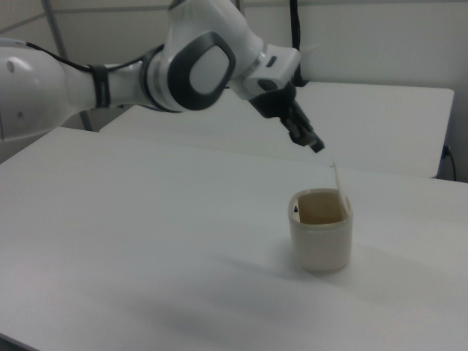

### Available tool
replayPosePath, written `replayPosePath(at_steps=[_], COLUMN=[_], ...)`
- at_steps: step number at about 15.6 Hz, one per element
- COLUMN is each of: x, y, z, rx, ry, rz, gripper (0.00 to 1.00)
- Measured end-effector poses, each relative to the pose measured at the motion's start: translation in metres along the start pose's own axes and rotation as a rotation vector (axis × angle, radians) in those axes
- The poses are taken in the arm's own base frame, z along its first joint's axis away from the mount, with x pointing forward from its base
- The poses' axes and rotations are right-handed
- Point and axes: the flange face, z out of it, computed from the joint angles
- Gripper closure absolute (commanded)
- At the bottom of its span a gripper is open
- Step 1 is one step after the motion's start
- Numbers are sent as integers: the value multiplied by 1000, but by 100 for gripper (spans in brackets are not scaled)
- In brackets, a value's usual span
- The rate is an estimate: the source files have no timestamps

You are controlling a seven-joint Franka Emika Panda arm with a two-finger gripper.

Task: Close the trash bin
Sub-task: 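Move the gripper toward the open lid of the cream trash bin, then push the raised lid down over the bin opening with the gripper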

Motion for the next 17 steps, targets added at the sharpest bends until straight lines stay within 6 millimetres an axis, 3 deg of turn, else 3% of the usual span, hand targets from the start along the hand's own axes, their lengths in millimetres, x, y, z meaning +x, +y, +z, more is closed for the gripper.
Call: replayPosePath(at_steps=[4,9,14,17], x=[19,13,-12,-46], y=[12,5,-23,-35], z=[33,76,91,109], rx=[-38,-92,-101,-129], ry=[53,60,34,-58], rz=[70,39,-92,-232], gripper=[100,100,100,100])
